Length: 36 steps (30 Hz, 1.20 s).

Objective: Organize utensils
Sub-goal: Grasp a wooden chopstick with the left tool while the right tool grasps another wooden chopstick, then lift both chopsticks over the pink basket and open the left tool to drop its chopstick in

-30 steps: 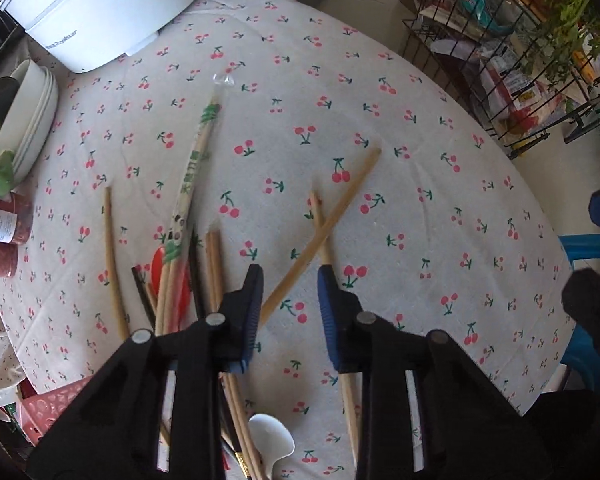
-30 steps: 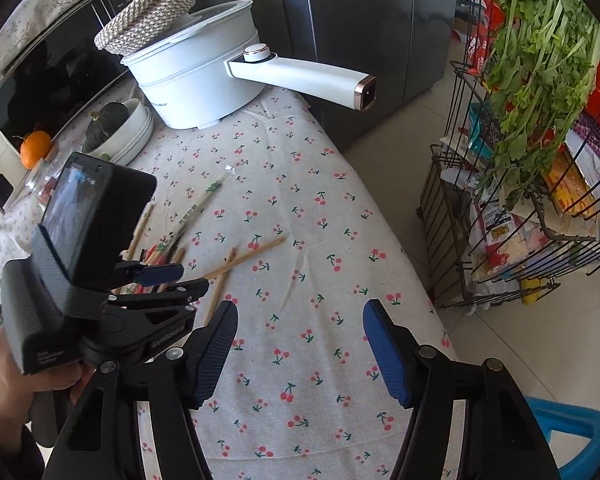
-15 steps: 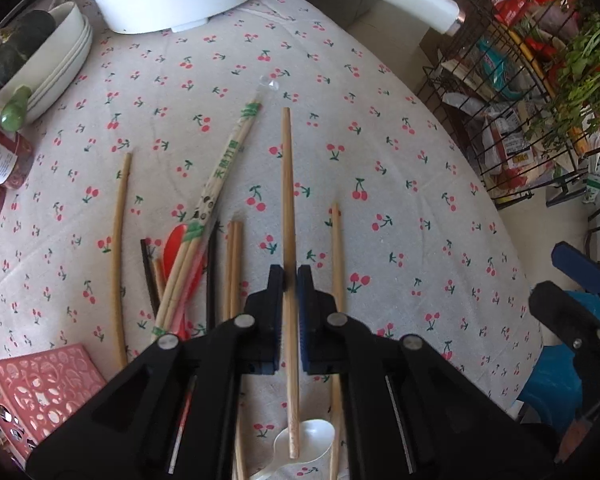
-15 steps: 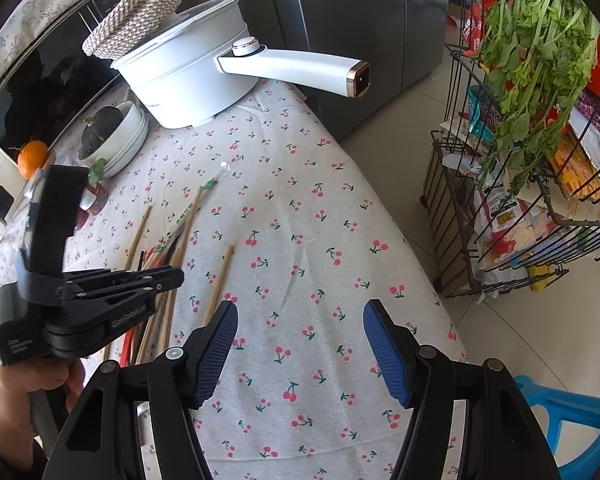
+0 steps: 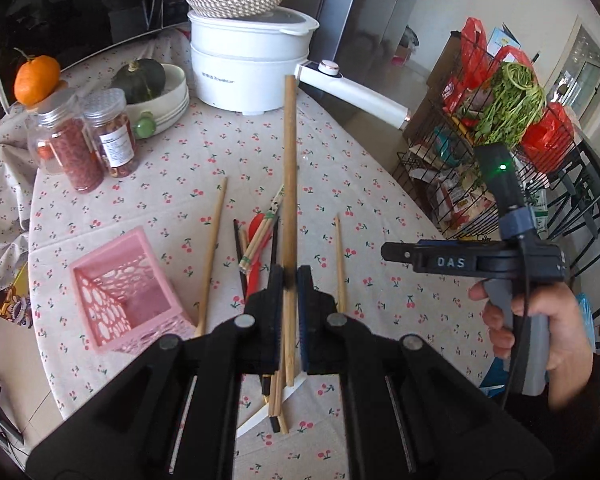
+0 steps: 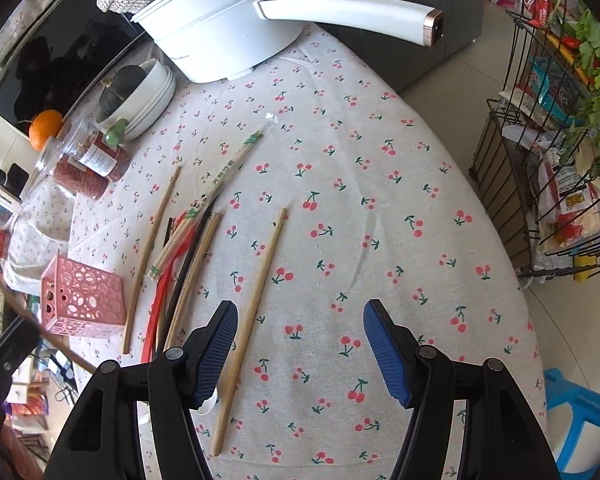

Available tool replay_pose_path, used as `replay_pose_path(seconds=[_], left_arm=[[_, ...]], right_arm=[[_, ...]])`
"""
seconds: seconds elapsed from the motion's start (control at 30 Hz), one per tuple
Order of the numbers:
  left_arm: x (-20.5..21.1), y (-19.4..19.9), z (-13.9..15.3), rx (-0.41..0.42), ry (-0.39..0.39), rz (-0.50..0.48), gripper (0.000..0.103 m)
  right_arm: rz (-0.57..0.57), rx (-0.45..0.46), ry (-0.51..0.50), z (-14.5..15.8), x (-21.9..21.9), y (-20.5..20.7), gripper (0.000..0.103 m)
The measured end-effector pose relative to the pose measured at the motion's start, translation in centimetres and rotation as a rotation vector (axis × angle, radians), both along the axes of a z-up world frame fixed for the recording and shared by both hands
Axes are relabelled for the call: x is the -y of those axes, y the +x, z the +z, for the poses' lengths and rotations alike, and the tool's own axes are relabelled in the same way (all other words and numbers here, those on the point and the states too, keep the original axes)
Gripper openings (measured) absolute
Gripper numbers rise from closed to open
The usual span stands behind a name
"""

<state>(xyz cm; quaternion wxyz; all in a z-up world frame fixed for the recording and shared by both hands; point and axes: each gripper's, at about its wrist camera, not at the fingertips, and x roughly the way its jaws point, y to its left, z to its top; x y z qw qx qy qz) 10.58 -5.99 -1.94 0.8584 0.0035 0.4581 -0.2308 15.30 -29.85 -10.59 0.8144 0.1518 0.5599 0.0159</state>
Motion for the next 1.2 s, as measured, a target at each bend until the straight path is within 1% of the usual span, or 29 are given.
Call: replay_pose_path(seconds=[0.1,0.17,0.33,0.4,0.43,0.47,0.5,0.57,0.6,0.63,0.77,0.83,0.9,1.07,1.2], left_arm=[[-1.9,-1.5,0.6,0.032,-0.061,0.031,0.007],[-2.8,-2.2,0.8,0.064,-0.088,0.053,0.007],[-4.0,-2.8,0.9,0.091,-0.08,0.064,0.007],[-4.7,-2.9,0.7,0.084,-0.083,0.069,0.007],[-5.0,-2.9,0.5,0.077,-0.086,0.075,0.007],[-5.3,-2.9,0.4,0.071,-0.086,0.08,0.007],[-5.5,-3.0,0.2,0.067,-0.085,0.084,0.007],[-5.9,-3.2,0.0,0.062,-0.084,0.092,0.007],[-6.1,-3.2,-0.1,0.059,-0.083,0.096,0.007],[-6.3,-3.3,-0.2,0.057,-0.083,0.1,0.007],[-6.9,-3.4,-0.2,0.057,-0.086,0.122,0.007],[-7.1,-3.6,0.1,0.068,-0.09,0.13,0.007],[-7.3,-3.8,0.6,0.084,-0.096,0.135,0.007],[-7.7,-4.1,2.1,0.135,-0.108,0.151,0.007],[-7.9,-4.3,2.9,0.167,-0.123,0.169,0.008]], right_arm=[[0.001,-0.026,-0.008,-1.1,-0.7,0.9,0.067],[-0.001,-0.042,-0.006,-2.0,-1.5,1.5,0.067],[0.017,-0.089,-0.042,-4.1,-4.0,2.8,0.066],[0.02,-0.114,-0.068,-4.9,-4.9,3.2,0.063],[0.022,-0.1,-0.1,-4.8,-5.3,3.2,0.058],[0.028,-0.102,-0.127,-4.9,-5.7,3.4,0.056],[0.03,-0.098,-0.156,-4.9,-6.0,3.5,0.051],[0.043,-0.091,-0.222,-4.9,-6.7,3.5,0.036],[0.05,-0.082,-0.252,-4.9,-6.9,3.5,0.019],[0.055,-0.071,-0.251,-4.9,-7.0,3.5,0.012],[0.032,-0.059,-0.182,-4.9,-6.2,3.3,0.006],[0.019,-0.039,-0.177,-4.2,-5.5,3.1,0.006],[0.017,0.008,-0.167,-2.7,-5.1,2.5,0.006],[0.025,0.173,-0.118,1.8,-5.1,0.4,0.006],[0.017,0.269,-0.078,4.5,-5.2,-1.8,0.006]])
